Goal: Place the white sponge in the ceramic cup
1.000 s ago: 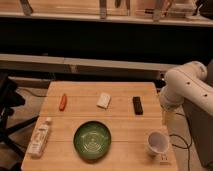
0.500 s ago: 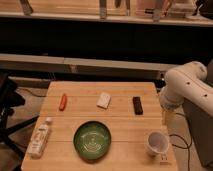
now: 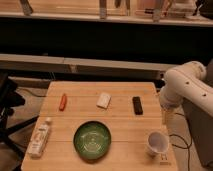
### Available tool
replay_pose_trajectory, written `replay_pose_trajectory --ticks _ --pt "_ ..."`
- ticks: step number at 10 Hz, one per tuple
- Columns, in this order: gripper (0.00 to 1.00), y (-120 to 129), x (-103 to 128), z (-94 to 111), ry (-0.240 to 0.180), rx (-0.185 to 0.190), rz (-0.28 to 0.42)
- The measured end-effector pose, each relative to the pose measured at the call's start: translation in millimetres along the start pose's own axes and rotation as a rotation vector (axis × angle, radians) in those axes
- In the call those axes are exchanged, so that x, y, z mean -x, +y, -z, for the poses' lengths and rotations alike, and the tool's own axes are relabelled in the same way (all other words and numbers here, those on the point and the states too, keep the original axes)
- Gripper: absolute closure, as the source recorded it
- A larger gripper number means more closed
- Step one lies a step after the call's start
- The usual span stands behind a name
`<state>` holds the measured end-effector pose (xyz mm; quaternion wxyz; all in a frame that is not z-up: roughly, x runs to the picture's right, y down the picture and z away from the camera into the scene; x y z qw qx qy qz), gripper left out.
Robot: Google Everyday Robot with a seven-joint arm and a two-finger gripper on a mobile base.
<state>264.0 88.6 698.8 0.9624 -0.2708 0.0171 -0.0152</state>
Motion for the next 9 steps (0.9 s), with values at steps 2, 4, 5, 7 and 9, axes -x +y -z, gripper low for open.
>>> replay_pose_trajectory --ticks 2,4,5,7,9 --pt "0.20 -11 7 -1 0.007 -0.011 0.029" --pt "0.20 -9 7 -1 0.015 -0.012 0.041" --pt "0.20 -10 10 -1 0.015 -0.018 0.054" --pt "0.20 -25 33 -4 0.016 -0.032 0.113" --pt "0.20 -37 50 -6 0.019 -0.044 0.156"
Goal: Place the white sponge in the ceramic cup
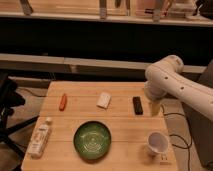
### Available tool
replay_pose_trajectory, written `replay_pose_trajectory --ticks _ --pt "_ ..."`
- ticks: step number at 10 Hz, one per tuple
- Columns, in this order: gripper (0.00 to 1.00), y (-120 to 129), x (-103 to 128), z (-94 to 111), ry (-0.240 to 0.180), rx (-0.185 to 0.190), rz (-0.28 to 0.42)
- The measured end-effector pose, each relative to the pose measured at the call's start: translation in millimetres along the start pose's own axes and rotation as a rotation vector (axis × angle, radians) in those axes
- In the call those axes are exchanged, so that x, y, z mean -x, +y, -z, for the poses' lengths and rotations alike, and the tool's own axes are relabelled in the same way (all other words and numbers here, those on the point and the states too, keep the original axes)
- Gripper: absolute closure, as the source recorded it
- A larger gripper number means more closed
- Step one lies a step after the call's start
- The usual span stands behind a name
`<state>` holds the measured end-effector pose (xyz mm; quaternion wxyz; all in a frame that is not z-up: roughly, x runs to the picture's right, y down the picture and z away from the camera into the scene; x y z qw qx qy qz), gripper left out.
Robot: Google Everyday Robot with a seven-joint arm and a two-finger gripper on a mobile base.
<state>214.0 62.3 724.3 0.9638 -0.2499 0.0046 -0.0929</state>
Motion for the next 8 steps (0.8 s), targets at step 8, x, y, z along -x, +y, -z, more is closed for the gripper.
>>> replay_pose_trajectory --ticks 8 --pt "0.20 -28 37 -6 0.000 -0.031 0.093"
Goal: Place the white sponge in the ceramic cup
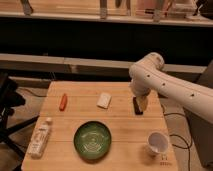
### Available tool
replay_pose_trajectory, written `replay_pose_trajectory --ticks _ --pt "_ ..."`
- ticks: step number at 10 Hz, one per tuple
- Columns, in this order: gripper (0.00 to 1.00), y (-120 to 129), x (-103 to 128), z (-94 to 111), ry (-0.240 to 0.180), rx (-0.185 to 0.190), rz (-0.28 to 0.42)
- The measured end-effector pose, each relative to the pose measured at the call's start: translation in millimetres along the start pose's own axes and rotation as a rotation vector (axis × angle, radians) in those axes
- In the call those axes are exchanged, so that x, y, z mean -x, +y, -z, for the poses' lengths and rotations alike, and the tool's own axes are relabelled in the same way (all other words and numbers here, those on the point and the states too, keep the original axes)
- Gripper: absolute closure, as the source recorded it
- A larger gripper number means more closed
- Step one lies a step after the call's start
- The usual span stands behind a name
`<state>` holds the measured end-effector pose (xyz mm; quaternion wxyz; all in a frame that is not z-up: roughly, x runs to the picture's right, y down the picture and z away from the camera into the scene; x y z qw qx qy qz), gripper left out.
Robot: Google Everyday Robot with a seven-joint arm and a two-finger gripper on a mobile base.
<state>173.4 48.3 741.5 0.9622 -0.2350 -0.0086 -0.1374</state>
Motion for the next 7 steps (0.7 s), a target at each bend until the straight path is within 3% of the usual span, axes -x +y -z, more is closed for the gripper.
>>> replay_pose_trajectory --ticks 5,7 --pt "0.20 -15 0 -1 -0.006 -0.024 0.055" --pt "0.20 -28 14 -2 -0.019 -0.037 0.087"
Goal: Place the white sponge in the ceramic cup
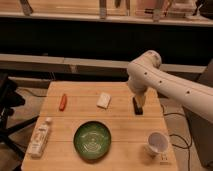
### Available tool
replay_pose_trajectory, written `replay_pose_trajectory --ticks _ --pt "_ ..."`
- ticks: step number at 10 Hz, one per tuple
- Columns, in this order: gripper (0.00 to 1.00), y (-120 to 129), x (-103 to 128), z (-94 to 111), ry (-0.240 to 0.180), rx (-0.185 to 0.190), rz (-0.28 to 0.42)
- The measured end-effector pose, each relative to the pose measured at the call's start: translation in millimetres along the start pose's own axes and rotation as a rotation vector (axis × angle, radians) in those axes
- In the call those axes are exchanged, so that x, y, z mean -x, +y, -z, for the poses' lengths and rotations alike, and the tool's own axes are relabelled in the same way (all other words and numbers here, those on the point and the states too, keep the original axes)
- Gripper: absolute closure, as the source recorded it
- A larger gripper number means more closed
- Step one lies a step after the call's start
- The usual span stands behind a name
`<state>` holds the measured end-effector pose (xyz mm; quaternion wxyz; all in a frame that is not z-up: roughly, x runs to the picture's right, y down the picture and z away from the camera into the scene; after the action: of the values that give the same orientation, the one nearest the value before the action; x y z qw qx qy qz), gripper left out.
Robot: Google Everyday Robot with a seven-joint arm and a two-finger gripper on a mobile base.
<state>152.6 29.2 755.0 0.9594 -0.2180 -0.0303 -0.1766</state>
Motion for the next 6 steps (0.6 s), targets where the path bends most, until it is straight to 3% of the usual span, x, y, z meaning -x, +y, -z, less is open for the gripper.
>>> replay_pose_trajectory --ticks 6 --pt "0.20 -22 12 -5 -0.022 -0.033 0.070"
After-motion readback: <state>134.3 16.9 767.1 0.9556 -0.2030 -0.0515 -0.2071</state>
